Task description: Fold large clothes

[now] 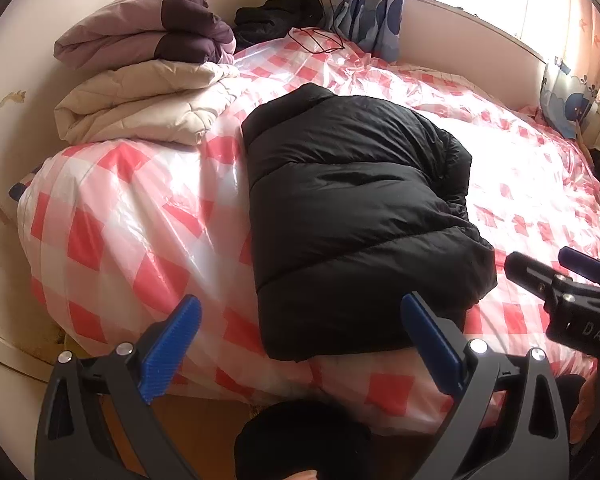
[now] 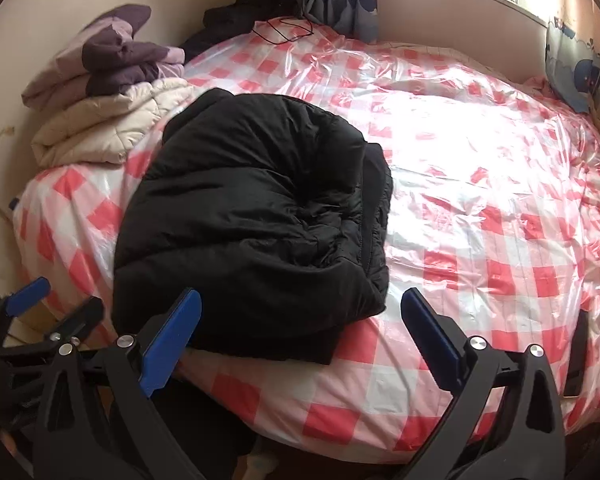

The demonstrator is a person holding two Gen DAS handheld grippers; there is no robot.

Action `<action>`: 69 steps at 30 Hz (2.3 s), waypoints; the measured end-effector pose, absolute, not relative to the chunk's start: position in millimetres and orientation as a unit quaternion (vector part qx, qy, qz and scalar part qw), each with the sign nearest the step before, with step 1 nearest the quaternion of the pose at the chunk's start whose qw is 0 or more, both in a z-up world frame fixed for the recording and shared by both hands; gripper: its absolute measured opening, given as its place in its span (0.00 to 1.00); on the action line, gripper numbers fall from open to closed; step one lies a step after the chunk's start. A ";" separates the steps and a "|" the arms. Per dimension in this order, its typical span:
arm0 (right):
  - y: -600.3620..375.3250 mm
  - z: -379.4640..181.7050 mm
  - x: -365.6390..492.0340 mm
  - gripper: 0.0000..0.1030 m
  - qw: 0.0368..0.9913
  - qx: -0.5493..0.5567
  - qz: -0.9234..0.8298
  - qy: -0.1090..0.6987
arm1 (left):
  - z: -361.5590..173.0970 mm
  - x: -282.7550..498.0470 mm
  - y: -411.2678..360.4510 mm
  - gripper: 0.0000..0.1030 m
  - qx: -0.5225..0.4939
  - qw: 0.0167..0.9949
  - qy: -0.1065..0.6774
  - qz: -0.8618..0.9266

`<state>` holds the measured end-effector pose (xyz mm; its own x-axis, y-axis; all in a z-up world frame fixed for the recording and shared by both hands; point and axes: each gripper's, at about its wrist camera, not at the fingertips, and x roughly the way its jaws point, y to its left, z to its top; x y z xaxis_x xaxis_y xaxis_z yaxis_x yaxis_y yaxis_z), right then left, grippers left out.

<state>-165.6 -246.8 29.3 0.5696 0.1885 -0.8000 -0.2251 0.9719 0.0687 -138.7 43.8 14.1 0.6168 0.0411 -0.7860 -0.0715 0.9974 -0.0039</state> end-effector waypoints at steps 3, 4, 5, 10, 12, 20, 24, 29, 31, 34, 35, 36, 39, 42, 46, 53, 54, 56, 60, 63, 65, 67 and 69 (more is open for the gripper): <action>-243.0 26.8 -166.9 0.94 0.884 -0.033 0.112 0.452 | 12.8 -137.2 44.4 0.93 -0.014 0.896 0.442 0.030; -241.7 25.6 -167.6 0.94 0.884 -0.035 0.111 0.453 | 12.2 -136.8 44.8 0.93 -0.014 0.896 0.443 0.031; -240.9 24.9 -168.4 0.94 0.884 -0.036 0.112 0.453 | 11.6 -136.5 45.0 0.93 -0.015 0.895 0.445 0.030; -237.4 21.7 -169.8 0.94 0.881 -0.037 0.118 0.457 | 10.0 -135.8 42.7 0.93 -0.008 0.893 0.449 0.027; -236.7 21.4 -170.2 0.94 0.880 -0.038 0.120 0.457 | 9.6 -135.2 41.4 0.93 -0.005 0.893 0.449 0.027; -234.8 21.7 -172.0 0.94 0.881 -0.040 0.121 0.455 | 8.7 -132.9 40.0 0.93 -0.002 0.892 0.451 0.025; -234.4 21.5 -172.1 0.94 0.881 -0.038 0.121 0.455 | 8.6 -132.4 39.8 0.93 -0.003 0.892 0.450 0.026; -233.5 21.6 -172.7 0.94 0.882 -0.037 0.120 0.455 | 8.7 -131.8 39.8 0.93 -0.002 0.892 0.451 0.025; -233.1 21.6 -173.1 0.94 0.882 -0.035 0.121 0.454 | 8.6 -131.9 40.0 0.93 -0.002 0.892 0.451 0.025; -233.3 21.3 -173.0 0.94 0.882 -0.036 0.121 0.455 | 8.4 -131.8 40.4 0.93 -0.002 0.892 0.451 0.025; -233.1 21.3 -173.0 0.94 0.882 -0.035 0.121 0.454 | 8.1 -131.4 40.2 0.93 -0.003 0.892 0.451 0.025; -232.7 21.4 -173.2 0.94 0.882 -0.035 0.121 0.455 | 8.0 -131.4 40.2 0.93 -0.002 0.892 0.451 0.025; -231.8 21.4 -173.2 0.94 0.881 -0.036 0.122 0.456 | 7.8 -131.7 40.3 0.93 -0.002 0.892 0.450 0.027; -230.7 21.6 -173.5 0.94 0.881 -0.036 0.123 0.455 | 8.0 -131.5 40.4 0.93 0.000 0.893 0.450 0.029; -229.5 21.5 -173.7 0.94 0.881 -0.035 0.124 0.456 | 7.7 -130.2 42.9 0.93 0.003 0.893 0.449 0.031; -228.9 21.4 -173.6 0.94 0.881 -0.035 0.124 0.456 | 7.2 -129.6 42.6 0.93 0.003 0.893 0.449 0.030; -228.9 21.3 -173.5 0.94 0.880 -0.035 0.124 0.456 | 7.0 -129.4 42.6 0.93 0.004 0.893 0.449 0.031; -228.6 21.5 -173.6 0.94 0.881 -0.036 0.124 0.456 | 6.9 -128.9 43.4 0.93 0.003 0.893 0.449 0.031; -226.7 21.2 -174.0 0.94 0.880 -0.036 0.125 0.456 | 6.6 -129.2 44.1 0.93 0.004 0.893 0.449 0.032; -226.9 21.0 -173.9 0.94 0.881 -0.035 0.125 0.456 | 6.6 -128.9 44.6 0.93 0.003 0.893 0.449 0.031; -227.8 21.0 -173.8 0.94 0.881 -0.036 0.125 0.456 | 6.8 -129.0 43.4 0.93 0.004 0.893 0.449 0.031; -227.7 20.9 -173.8 0.94 0.881 -0.035 0.126 0.455 | 6.8 -129.3 43.5 0.93 0.004 0.893 0.449 0.031; -226.2 20.7 -174.2 0.94 0.880 -0.035 0.127 0.456 | 6.6 -129.0 44.9 0.93 0.004 0.893 0.449 0.032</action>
<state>-174.2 -226.2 20.7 0.5527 0.1913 -0.8112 -0.2549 0.9655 0.0540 -129.0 44.9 6.6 0.5947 0.0599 -0.8017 -0.0528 0.9980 0.0354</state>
